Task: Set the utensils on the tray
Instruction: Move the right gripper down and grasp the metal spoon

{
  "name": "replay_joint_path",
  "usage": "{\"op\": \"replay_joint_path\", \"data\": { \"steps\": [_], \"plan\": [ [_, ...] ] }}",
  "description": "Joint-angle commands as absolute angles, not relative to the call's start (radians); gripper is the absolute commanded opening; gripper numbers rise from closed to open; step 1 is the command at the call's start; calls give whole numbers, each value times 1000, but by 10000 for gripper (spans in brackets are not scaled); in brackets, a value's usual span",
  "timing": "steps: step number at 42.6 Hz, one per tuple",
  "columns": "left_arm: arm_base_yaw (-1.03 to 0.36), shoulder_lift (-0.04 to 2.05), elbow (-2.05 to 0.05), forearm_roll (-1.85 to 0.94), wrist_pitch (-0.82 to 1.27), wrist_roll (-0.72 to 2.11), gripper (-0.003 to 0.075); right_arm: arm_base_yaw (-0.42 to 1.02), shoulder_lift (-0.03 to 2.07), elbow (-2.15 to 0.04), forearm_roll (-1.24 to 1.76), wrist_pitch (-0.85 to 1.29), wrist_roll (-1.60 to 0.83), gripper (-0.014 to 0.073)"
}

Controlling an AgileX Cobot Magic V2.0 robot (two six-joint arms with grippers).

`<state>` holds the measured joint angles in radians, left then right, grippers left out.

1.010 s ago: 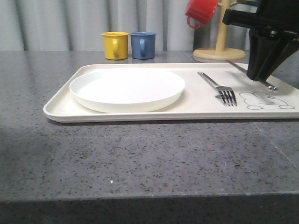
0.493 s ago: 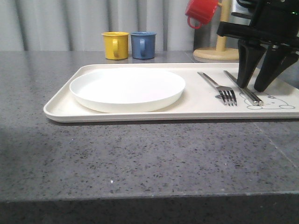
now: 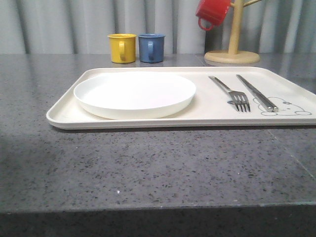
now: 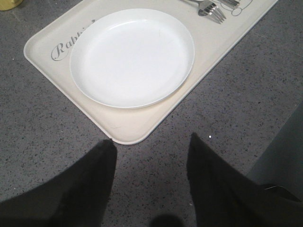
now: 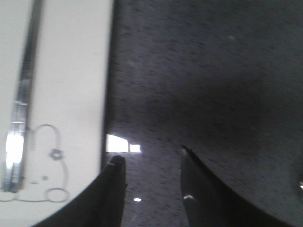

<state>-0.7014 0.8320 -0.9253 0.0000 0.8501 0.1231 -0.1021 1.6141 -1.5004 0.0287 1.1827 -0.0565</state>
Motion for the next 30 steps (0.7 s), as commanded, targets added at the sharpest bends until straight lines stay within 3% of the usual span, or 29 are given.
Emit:
{"op": "replay_joint_path", "data": {
  "steps": [1,12,30],
  "plan": [
    [-710,829,-953,0,778,116,345,-200,1570,-1513,13,1180,-113,320],
    [-710,829,-953,0,778,116,345,-357,1608,-1512,0,1134,-127,320],
    [-710,829,-953,0,778,116,345,-375,1729,-1513,-20,998,-290,320]
  ]
}}
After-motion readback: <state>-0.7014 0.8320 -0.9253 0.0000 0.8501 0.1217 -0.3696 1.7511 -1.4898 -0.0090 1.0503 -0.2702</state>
